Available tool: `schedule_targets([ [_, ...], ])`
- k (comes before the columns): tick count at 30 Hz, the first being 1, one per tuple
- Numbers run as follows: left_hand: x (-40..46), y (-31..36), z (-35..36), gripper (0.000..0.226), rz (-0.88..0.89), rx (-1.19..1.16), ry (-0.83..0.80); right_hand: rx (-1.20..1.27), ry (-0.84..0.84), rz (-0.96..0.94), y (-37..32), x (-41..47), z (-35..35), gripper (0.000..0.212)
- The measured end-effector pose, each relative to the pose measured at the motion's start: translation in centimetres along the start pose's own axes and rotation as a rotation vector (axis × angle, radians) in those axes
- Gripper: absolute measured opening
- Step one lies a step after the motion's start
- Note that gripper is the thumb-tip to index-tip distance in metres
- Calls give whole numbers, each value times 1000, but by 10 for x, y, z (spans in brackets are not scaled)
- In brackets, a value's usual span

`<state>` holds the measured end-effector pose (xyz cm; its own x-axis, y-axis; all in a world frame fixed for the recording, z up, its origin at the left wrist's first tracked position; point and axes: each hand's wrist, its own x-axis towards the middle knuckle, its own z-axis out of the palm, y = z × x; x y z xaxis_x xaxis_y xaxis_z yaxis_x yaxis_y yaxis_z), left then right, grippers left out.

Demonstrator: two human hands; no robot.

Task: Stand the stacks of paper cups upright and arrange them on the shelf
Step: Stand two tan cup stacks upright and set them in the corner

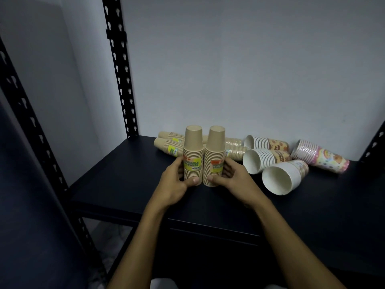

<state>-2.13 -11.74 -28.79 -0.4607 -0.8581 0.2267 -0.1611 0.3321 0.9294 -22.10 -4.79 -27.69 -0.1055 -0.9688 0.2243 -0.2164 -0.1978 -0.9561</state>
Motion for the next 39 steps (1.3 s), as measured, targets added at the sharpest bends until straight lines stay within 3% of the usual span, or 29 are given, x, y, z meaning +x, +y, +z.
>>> schedule_targets([
  [4,2,-1,1,76,4,5,29,-50,65,-38,1,1,4,57],
  [10,2,-2,1,70,13,8,74,-7,33,9,1,2,-1,57],
  [39,-2,5,2,78,46,-23,64,29,67,-56,-1,0,2,64],
])
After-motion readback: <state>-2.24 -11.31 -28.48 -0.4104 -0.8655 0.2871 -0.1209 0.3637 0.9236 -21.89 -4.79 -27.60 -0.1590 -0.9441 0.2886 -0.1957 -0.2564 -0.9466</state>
